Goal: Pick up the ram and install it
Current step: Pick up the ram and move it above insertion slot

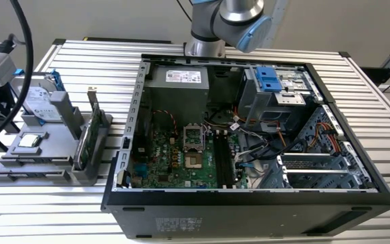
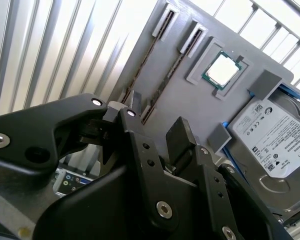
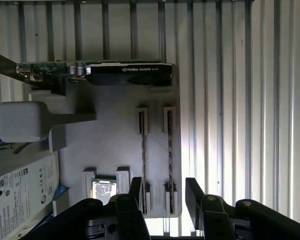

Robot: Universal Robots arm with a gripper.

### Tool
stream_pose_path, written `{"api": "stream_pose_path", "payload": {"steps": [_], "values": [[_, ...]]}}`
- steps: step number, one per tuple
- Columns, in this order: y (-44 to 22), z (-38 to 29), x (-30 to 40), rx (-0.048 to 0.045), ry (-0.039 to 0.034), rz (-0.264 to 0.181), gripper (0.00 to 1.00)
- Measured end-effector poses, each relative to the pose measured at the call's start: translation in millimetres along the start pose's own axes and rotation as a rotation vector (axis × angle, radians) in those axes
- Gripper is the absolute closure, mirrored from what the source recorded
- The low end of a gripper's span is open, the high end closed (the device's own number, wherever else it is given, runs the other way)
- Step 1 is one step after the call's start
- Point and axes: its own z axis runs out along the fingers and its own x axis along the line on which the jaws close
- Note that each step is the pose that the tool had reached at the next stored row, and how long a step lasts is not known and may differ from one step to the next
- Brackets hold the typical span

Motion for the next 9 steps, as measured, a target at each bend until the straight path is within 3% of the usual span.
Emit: {"api": "stream_pose_path", "payload": {"steps": [9], "values": [[0.0, 1.6, 0.0, 0.0001, 0.0000, 0.000, 0.00]]}}
